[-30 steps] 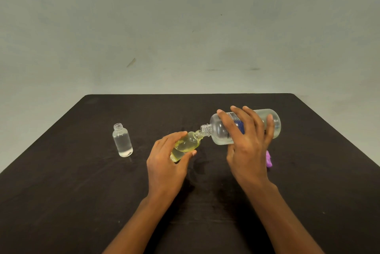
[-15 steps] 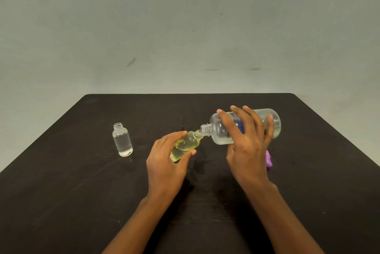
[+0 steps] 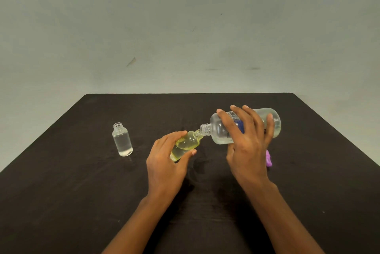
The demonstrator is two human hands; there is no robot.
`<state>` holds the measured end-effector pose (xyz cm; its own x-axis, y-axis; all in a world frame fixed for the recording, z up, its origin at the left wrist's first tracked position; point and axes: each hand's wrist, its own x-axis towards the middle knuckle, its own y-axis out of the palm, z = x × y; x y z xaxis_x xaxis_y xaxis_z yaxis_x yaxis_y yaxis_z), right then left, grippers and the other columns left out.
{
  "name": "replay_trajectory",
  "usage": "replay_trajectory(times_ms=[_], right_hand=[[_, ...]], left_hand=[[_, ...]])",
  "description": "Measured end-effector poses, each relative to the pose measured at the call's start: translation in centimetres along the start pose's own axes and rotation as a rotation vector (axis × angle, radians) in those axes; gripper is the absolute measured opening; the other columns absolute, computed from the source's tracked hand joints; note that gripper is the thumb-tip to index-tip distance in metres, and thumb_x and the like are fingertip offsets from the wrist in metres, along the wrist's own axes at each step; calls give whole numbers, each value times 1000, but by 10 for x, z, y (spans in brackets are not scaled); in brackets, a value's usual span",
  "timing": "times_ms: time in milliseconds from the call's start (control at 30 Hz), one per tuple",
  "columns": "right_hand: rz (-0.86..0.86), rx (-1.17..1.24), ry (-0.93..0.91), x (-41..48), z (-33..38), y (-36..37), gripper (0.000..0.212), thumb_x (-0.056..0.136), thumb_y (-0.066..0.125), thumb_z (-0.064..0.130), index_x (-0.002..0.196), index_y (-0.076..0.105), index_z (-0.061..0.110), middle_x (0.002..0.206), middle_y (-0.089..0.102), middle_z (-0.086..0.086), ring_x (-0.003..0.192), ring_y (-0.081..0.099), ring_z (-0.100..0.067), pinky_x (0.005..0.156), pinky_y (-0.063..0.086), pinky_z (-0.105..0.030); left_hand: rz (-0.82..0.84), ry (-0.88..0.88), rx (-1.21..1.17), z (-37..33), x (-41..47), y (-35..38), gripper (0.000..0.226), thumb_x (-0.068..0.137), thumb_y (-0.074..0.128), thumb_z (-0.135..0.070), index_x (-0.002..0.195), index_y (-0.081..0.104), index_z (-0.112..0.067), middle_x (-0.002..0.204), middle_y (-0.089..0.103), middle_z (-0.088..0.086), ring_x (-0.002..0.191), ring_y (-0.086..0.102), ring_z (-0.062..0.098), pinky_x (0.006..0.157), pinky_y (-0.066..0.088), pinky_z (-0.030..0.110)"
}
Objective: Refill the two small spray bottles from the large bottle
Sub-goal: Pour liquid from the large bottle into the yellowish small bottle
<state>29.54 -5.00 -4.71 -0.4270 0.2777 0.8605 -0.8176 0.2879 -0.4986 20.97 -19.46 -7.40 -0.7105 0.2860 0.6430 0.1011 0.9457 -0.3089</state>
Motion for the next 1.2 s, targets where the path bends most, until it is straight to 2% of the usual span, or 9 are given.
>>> replay_trajectory(times_ms=[300,600,1200], right_hand=[[-3,0,-1,-1,0,0,84,62,70,-16,129,51,29,129,56,-5,128,41,-24,116,3,-46],[3,-2,-1,-1,0,0,82,62,69,-16,129,53,28,129,56,-5,128,40,-25,117,2,-46],[11,5,-5,0,0,-1,85,62,70,-16,131,48,29,130,55,-5,129,39,-24,116,3,-47]], left_hand=[[-2,-10,-3,0,-1,0,47,66,83,-15,106,65,-31,102,65,-19,97,57,3,86,44,18],[7,-14,4,-1,-1,0,47,66,83,-15,106,64,-32,102,63,-22,98,56,0,87,40,10],[1,11,7,1,0,0,48,66,82,-17,107,63,-34,102,63,-21,97,57,2,86,42,14]])
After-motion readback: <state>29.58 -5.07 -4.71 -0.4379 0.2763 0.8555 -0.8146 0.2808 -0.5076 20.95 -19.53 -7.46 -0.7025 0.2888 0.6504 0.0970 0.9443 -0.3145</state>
